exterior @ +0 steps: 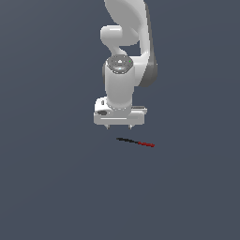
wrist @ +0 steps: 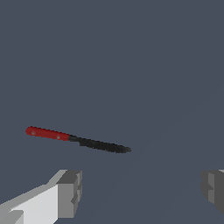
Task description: Pick up the object and move it to a goal position.
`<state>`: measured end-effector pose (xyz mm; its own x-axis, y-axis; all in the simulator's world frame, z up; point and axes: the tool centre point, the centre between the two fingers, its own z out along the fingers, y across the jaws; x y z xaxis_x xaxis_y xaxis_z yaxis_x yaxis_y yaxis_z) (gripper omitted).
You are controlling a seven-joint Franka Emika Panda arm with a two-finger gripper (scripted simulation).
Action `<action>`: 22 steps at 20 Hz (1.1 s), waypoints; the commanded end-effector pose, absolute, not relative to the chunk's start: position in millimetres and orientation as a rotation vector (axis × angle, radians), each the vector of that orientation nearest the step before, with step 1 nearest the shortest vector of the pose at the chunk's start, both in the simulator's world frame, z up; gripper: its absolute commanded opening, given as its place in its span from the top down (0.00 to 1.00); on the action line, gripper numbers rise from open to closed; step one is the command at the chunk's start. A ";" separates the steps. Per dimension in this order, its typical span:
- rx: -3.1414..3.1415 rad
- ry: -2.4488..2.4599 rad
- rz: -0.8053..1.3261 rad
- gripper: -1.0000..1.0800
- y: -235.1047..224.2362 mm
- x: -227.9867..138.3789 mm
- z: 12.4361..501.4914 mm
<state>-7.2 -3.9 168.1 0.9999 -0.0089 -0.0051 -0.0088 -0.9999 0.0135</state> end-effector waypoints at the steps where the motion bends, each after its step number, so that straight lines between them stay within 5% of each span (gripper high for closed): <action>1: 3.128 -0.014 -0.008 0.04 -3.9 -7.2 168.1; 22: 3.130 0.053 -0.011 0.04 -17.0 -6.9 157.8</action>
